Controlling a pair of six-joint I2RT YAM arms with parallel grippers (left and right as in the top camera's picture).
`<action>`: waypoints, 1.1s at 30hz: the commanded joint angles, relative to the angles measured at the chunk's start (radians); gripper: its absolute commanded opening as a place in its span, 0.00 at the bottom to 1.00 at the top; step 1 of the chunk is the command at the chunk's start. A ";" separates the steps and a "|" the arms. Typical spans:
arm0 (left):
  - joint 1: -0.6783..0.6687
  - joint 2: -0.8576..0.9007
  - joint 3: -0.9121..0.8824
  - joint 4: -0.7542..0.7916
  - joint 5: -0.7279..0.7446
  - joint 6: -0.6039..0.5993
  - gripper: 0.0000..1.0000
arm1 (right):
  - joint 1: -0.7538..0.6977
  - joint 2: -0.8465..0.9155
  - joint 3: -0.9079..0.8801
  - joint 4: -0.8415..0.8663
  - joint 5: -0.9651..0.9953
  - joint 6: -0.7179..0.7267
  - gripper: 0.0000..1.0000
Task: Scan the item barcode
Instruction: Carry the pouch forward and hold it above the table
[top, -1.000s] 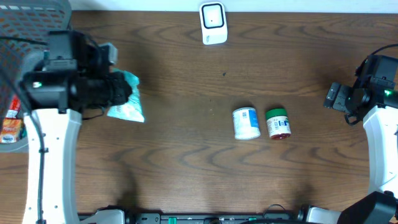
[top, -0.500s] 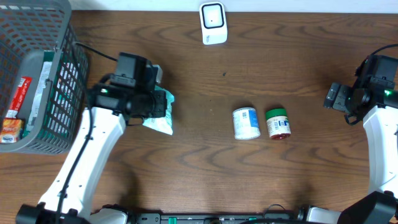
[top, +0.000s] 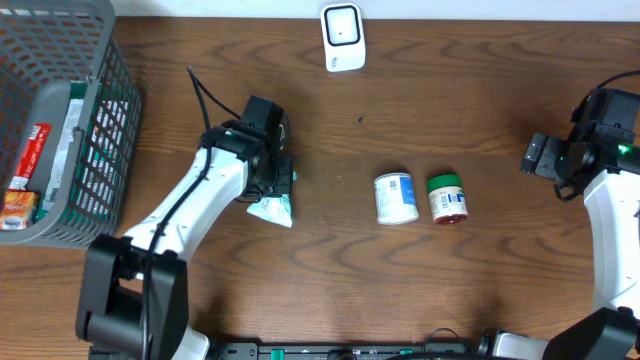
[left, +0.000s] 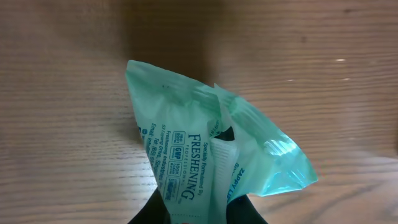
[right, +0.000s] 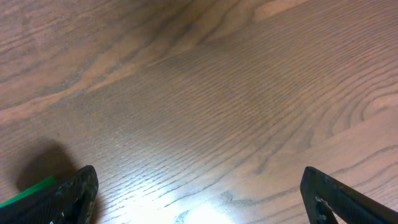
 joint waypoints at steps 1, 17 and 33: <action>-0.001 0.029 -0.001 0.010 -0.029 -0.011 0.09 | -0.006 -0.005 0.011 -0.002 0.009 -0.006 0.99; 0.000 0.040 -0.002 0.053 -0.126 -0.040 0.12 | -0.006 -0.005 0.011 -0.002 0.009 -0.006 0.99; 0.000 0.041 -0.099 0.163 -0.137 -0.041 0.13 | -0.006 -0.005 0.011 -0.002 0.009 -0.006 0.99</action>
